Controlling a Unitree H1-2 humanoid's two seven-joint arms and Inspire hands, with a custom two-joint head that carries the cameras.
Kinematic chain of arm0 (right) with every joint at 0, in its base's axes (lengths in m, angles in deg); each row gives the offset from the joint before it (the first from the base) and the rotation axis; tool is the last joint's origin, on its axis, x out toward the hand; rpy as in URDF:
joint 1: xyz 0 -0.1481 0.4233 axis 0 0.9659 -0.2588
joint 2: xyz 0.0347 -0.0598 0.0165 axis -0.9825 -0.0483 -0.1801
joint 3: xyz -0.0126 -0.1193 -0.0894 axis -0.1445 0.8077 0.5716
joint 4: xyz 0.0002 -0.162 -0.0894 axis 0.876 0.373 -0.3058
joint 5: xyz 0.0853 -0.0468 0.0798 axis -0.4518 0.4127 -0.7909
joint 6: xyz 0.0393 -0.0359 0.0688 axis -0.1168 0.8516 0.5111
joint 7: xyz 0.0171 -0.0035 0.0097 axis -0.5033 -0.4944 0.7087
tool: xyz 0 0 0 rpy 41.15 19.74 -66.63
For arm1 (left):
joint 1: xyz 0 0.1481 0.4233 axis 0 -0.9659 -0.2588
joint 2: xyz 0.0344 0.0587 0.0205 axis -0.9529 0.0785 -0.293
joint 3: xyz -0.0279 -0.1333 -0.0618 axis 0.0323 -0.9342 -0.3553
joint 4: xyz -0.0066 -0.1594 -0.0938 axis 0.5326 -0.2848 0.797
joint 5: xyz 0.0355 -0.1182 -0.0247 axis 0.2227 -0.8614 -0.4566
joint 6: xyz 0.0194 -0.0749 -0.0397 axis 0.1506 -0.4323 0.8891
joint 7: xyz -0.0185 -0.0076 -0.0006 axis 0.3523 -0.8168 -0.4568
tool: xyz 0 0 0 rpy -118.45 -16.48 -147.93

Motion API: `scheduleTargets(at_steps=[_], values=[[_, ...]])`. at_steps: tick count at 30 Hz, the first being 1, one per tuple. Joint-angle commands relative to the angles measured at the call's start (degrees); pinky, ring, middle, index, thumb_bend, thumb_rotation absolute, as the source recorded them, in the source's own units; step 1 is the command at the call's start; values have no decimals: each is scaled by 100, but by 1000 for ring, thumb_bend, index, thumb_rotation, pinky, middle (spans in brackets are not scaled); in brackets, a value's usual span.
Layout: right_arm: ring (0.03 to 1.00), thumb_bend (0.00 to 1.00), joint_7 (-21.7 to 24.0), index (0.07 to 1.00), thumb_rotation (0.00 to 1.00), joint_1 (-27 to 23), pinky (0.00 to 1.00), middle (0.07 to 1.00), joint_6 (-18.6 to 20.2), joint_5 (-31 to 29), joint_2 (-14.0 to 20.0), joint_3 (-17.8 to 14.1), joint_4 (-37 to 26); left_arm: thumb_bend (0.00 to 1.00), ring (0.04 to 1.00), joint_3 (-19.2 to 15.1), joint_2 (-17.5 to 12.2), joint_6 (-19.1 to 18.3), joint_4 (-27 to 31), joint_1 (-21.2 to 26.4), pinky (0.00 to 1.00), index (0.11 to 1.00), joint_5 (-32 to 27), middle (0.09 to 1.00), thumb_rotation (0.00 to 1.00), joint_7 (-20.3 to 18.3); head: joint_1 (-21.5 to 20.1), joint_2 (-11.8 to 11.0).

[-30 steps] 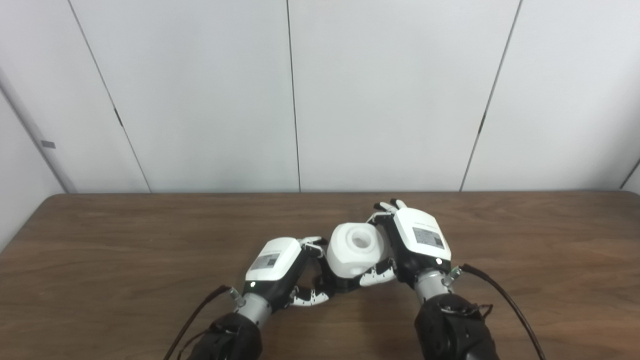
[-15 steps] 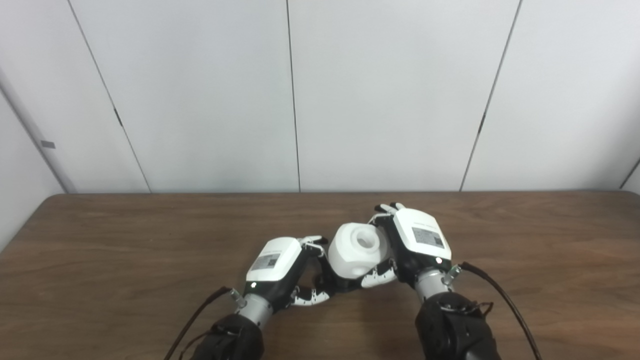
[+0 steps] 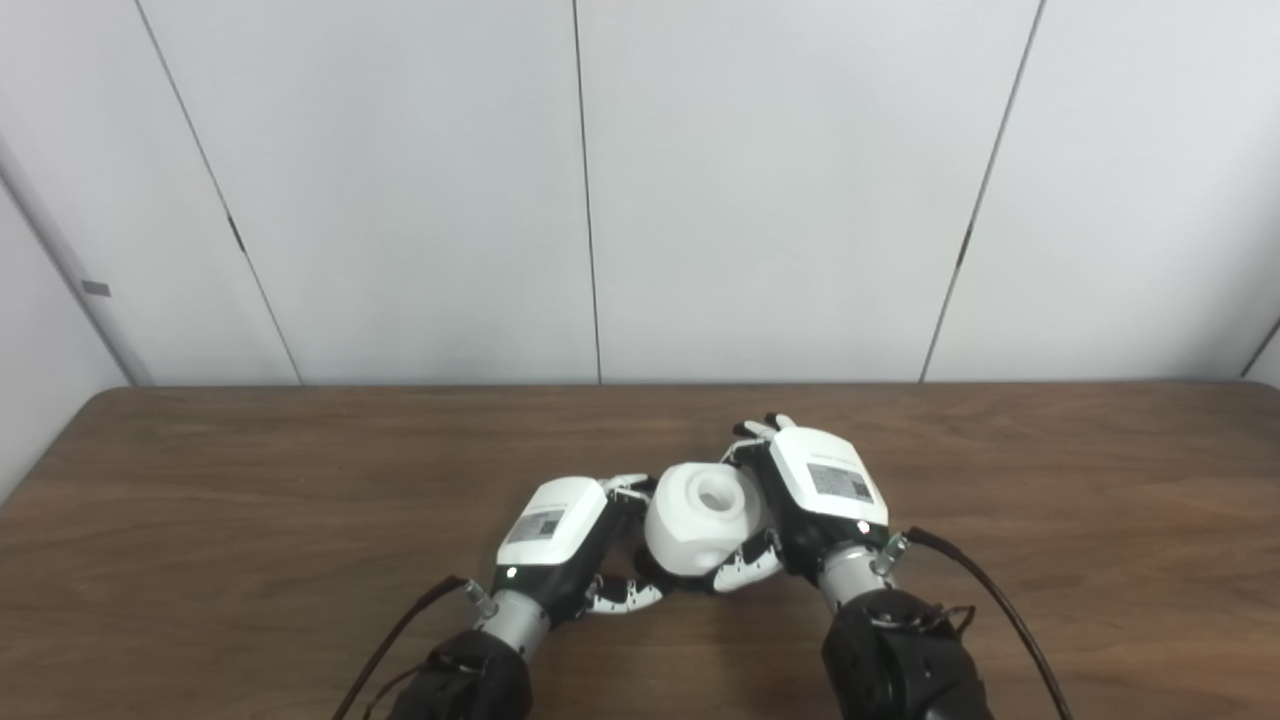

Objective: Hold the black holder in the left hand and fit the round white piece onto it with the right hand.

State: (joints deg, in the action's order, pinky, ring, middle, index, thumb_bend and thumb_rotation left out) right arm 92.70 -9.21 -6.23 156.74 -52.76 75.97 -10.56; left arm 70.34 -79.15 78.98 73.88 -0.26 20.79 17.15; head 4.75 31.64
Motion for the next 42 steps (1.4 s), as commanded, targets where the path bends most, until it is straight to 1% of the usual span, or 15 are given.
scheduleTargets(at_steps=[1,3,10,25,31,35,40,42], values=[[961,511,15,489,140,-227,657,886,-115,58,-28,25,-211,516,826,20,25,147,59,213,799,482,66,851,48,155,0,-5],[967,511,56,488,140,-236,670,889,-92,75,-32,26,-229,516,826,31,25,143,52,216,800,482,58,849,47,172,-2,-15],[962,512,93,486,138,-236,653,884,-112,148,-12,34,-247,516,823,35,23,175,31,206,798,481,31,851,47,230,-12,-25],[960,512,45,488,137,-226,656,884,-122,180,-17,24,-211,517,824,13,2,211,18,189,793,482,38,851,47,239,-61,-61],[955,513,223,493,138,-267,629,883,-96,503,15,83,-258,516,828,24,30,160,46,193,800,482,54,856,48,189,-78,-75],[970,511,326,495,139,-302,651,891,-115,621,-2,93,-300,516,831,22,60,144,37,188,817,482,26,858,47,175,-70,-88],[963,512,317,495,139,-345,641,890,-203,696,-5,116,-302,517,832,31,74,140,38,184,824,482,50,857,47,184,-70,-87],[957,513,311,494,138,-362,635,888,-243,822,-1,163,-284,517,831,33,77,134,32,184,826,482,64,857,47,192,-72,-92]])
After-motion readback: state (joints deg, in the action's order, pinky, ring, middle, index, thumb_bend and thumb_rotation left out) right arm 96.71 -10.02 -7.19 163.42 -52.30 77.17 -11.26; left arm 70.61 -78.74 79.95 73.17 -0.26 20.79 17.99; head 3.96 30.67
